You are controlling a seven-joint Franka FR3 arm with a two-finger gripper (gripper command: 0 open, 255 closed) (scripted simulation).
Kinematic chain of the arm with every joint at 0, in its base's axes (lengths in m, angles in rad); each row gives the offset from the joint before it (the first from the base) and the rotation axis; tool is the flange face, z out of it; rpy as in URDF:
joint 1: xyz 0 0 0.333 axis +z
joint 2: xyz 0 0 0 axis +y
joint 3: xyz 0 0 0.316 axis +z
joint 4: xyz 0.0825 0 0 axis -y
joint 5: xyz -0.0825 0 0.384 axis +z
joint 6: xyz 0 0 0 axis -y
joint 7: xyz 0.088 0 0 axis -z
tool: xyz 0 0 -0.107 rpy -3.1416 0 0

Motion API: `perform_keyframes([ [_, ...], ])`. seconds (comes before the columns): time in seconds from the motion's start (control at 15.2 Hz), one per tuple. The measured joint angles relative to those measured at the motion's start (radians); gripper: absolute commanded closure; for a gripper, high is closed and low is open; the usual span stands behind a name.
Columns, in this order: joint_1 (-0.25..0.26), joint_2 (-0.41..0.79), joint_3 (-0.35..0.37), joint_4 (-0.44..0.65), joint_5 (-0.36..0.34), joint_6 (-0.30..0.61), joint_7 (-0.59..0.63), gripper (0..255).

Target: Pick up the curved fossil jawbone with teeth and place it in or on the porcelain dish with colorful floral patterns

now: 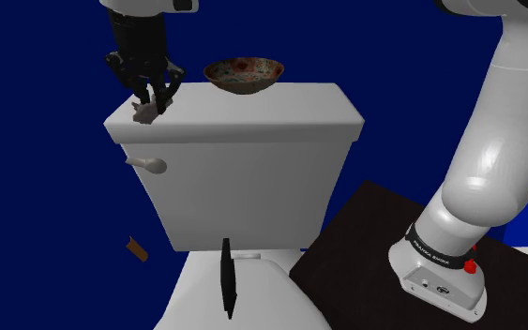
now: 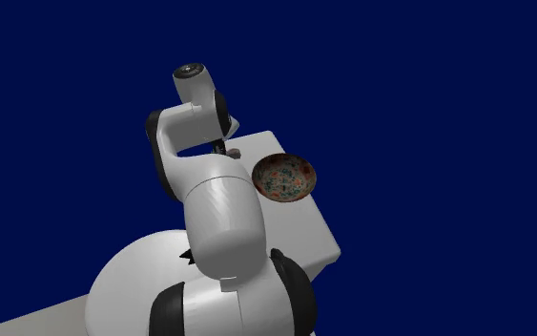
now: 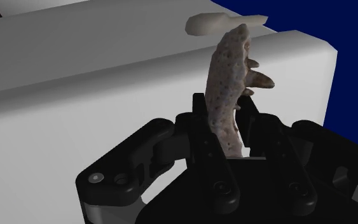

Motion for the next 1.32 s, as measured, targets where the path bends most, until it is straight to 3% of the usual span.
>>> perform_keyframes([
  [0.46, 0.006, 0.004, 0.002, 0.032, -0.002, -0.029, 0.000, 255],
  [1.32, 0.064, 0.069, 0.005, 0.279, -0.048, -0.229, -0.004, 255],
])
